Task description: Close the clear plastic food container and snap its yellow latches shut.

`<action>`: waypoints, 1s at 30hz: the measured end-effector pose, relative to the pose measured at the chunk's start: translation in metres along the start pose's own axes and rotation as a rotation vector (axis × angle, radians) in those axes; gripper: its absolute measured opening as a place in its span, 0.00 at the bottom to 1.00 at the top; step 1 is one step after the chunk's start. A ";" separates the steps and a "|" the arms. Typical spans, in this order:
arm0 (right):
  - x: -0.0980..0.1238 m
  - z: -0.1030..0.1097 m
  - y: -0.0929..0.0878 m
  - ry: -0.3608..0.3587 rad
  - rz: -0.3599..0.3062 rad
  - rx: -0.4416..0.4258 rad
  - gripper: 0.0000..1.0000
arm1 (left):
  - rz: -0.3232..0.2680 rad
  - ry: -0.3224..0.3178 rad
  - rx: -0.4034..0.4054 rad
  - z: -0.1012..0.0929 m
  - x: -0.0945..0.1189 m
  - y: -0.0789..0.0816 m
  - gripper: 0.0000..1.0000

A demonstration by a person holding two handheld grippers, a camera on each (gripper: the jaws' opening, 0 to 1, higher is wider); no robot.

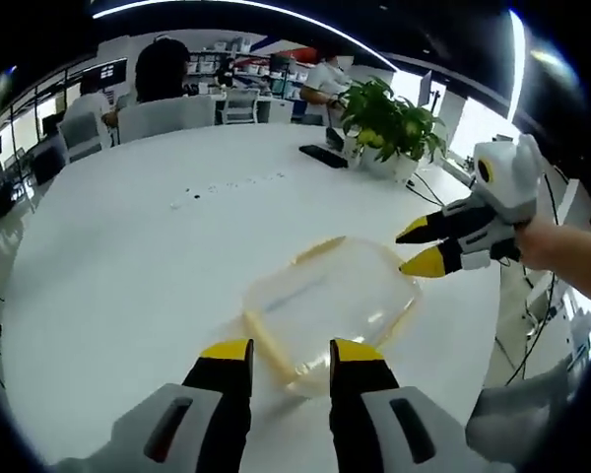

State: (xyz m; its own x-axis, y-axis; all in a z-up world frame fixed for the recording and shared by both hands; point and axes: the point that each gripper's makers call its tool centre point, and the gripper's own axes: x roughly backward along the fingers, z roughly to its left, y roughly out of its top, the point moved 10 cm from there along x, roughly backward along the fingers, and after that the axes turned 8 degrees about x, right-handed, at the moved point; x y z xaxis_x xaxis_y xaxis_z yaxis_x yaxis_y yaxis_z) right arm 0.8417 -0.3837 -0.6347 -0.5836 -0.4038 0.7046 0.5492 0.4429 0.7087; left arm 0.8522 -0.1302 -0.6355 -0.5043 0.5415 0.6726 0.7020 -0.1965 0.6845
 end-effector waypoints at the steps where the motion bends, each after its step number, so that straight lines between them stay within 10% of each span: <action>1: -0.001 0.000 -0.001 0.001 -0.002 -0.011 0.26 | 0.000 0.000 0.008 0.001 -0.001 -0.001 0.24; 30: -0.008 0.008 -0.014 -0.013 -0.091 -0.369 0.24 | -0.024 0.025 0.202 0.000 -0.009 -0.011 0.20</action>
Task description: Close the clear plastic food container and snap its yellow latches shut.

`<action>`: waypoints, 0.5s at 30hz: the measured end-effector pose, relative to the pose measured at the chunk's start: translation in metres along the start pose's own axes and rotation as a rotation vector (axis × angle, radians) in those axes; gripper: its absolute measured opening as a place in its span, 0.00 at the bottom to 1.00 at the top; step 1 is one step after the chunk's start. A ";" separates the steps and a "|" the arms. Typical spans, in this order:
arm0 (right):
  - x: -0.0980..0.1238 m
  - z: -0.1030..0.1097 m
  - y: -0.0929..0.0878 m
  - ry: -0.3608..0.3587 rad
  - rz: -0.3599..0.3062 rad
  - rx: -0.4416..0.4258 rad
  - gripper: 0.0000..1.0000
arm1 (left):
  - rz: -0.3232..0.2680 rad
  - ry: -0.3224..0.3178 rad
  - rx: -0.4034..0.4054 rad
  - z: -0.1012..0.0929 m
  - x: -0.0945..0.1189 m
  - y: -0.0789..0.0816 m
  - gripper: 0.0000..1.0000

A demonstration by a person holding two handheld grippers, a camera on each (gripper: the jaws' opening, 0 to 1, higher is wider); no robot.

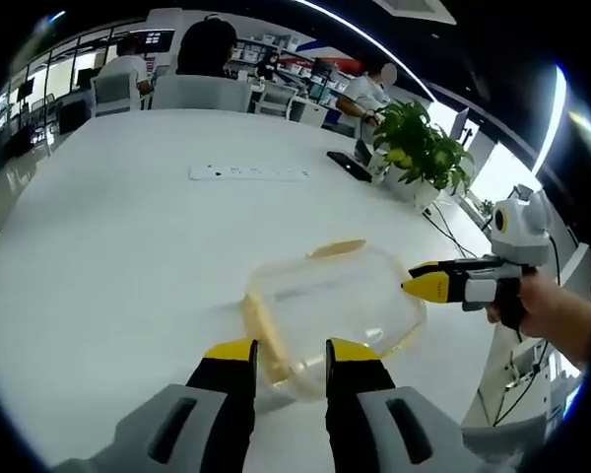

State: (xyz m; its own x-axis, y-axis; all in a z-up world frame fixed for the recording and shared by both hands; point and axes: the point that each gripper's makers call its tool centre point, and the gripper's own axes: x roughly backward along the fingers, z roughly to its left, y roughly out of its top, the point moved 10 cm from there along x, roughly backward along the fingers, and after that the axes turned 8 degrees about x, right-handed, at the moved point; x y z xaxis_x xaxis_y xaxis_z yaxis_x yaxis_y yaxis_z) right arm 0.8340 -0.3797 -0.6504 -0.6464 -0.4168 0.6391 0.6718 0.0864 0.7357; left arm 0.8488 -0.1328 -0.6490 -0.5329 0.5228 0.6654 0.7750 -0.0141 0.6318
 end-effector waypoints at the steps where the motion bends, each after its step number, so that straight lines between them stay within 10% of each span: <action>1: 0.000 0.000 0.000 -0.003 -0.002 -0.012 0.24 | -0.003 0.001 0.001 0.000 0.000 0.000 0.20; 15: 0.000 0.002 -0.005 -0.011 -0.012 -0.125 0.24 | -0.037 0.043 0.091 -0.003 -0.003 -0.003 0.21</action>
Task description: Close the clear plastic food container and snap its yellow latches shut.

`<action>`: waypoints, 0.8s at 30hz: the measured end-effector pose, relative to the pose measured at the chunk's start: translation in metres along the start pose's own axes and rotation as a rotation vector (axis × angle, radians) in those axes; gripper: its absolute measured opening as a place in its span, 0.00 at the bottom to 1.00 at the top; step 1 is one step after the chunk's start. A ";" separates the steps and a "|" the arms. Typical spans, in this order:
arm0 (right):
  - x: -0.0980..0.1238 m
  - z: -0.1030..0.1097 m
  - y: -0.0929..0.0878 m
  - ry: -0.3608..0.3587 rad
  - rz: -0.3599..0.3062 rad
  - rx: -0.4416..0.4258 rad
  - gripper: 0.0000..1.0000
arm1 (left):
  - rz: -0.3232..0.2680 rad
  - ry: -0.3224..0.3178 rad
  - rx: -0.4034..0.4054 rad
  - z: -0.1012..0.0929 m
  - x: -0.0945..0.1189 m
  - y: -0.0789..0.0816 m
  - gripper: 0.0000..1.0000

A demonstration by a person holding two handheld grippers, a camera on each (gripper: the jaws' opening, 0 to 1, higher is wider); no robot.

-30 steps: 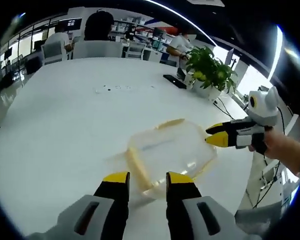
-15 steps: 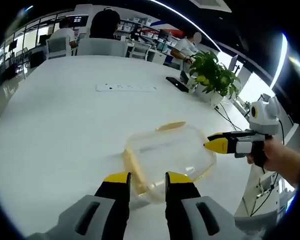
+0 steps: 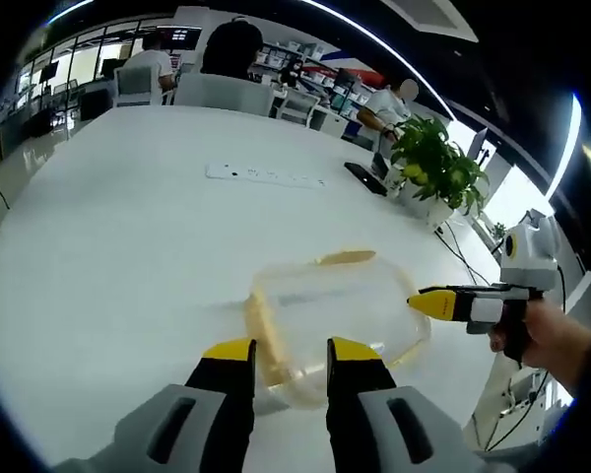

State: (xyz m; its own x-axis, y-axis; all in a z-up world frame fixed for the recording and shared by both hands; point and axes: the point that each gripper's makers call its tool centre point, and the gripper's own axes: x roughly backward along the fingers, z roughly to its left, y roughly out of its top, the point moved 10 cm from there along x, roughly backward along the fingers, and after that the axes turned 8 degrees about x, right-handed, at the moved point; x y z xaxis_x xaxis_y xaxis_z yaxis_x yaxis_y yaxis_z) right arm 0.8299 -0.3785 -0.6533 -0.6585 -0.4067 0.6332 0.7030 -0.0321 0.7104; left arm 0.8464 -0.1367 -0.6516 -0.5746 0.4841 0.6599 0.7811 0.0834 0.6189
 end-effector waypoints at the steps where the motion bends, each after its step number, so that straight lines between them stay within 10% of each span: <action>1: 0.000 0.000 0.000 0.000 0.000 -0.008 0.24 | 0.000 0.003 0.010 0.000 0.000 0.000 0.20; 24: 0.000 0.002 0.000 -0.001 0.012 -0.029 0.22 | 0.017 0.019 0.113 0.000 -0.002 -0.001 0.16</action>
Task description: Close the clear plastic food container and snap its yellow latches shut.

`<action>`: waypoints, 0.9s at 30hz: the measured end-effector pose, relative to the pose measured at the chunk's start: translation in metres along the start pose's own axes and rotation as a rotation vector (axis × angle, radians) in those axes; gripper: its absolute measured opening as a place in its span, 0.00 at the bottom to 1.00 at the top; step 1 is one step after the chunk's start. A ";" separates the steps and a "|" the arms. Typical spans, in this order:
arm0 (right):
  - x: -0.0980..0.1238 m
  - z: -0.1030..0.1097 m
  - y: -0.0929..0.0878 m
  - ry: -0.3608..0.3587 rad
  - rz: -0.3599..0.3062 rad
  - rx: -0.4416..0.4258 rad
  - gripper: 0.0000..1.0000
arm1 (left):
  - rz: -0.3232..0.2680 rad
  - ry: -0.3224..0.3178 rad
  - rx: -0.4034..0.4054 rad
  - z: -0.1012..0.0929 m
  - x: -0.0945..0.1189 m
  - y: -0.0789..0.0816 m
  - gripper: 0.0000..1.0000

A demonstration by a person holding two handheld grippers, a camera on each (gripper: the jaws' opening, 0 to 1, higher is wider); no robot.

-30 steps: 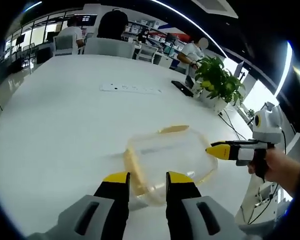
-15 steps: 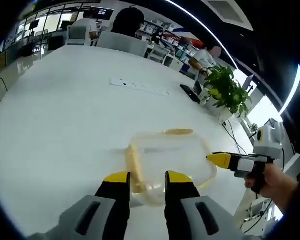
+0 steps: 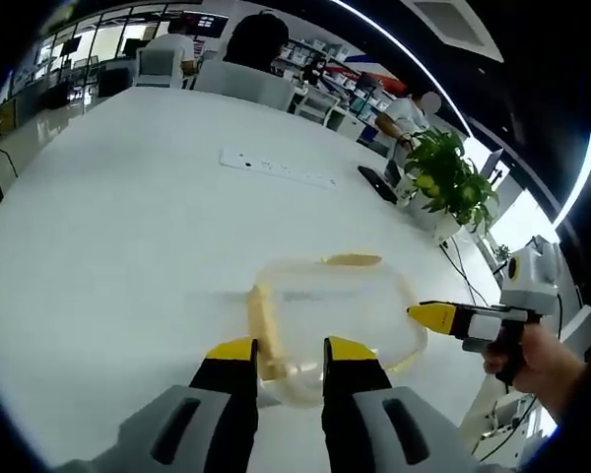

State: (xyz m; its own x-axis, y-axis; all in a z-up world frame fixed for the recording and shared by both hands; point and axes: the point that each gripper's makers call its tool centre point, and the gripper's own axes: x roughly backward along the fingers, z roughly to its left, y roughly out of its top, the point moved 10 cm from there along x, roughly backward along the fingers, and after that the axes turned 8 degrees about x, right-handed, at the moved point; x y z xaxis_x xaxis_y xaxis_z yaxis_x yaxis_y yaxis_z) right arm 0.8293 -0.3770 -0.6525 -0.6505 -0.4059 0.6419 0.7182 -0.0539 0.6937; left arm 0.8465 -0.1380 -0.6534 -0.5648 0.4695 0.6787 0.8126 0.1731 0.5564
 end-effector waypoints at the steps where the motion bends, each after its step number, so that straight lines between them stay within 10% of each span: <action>1: 0.000 0.001 0.000 -0.002 0.001 -0.003 0.22 | -0.001 0.002 0.001 0.000 0.000 0.000 0.16; 8: 0.001 -0.001 -0.005 0.016 0.084 -0.056 0.18 | 0.006 0.007 0.003 -0.004 0.005 0.002 0.13; 27: -0.001 -0.002 0.000 0.061 0.033 -0.016 0.26 | 0.017 -0.041 -0.010 0.005 0.003 0.004 0.18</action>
State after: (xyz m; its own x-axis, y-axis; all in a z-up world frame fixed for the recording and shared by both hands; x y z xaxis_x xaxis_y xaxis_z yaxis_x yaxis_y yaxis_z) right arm 0.8305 -0.3781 -0.6541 -0.6105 -0.4625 0.6429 0.7432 -0.0540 0.6669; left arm 0.8485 -0.1315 -0.6515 -0.5441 0.5074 0.6682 0.8206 0.1560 0.5498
